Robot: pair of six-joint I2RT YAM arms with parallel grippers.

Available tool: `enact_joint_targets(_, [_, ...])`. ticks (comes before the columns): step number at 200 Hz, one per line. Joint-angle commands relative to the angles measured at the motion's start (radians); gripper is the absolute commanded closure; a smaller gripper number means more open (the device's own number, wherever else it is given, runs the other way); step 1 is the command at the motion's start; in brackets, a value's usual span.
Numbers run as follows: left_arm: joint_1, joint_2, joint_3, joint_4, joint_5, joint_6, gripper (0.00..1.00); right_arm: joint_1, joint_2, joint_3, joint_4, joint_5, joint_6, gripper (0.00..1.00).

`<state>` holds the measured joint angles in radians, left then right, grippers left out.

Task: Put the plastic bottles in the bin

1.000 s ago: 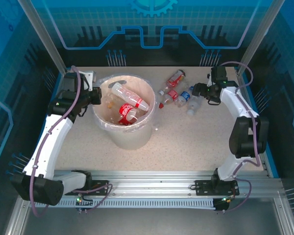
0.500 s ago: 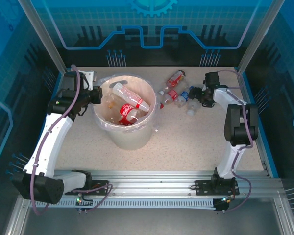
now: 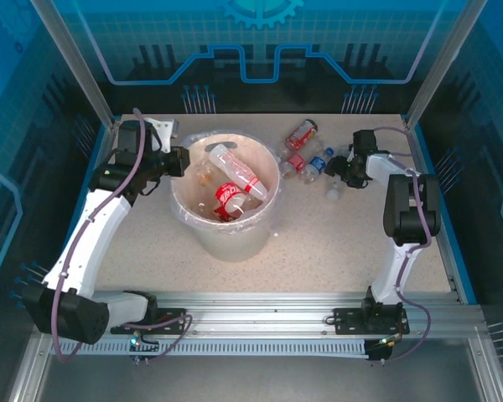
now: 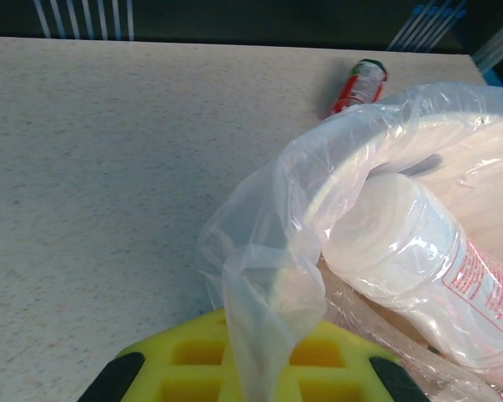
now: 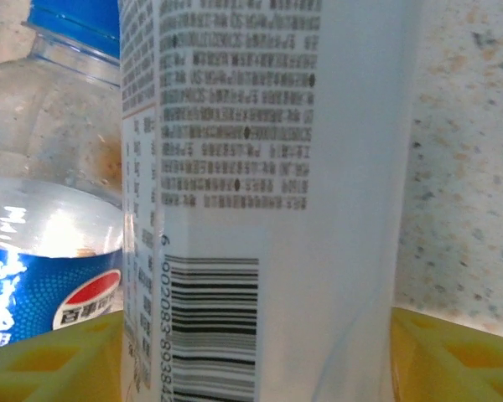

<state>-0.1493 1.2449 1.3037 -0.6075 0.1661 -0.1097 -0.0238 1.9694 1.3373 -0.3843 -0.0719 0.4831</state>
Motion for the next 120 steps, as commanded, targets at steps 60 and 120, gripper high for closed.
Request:
enact_joint_targets(60, [-0.066, 0.068, 0.016, -0.037, 0.139, -0.064, 1.0, -0.072, -0.306, -0.103, -0.133, -0.006, -0.164, 0.32])
enact_joint_targets(120, [-0.076, 0.065, -0.028, 0.012, 0.188, -0.048, 1.0, -0.025, -0.602, -0.025, -0.284, -0.145, -0.24, 0.32])
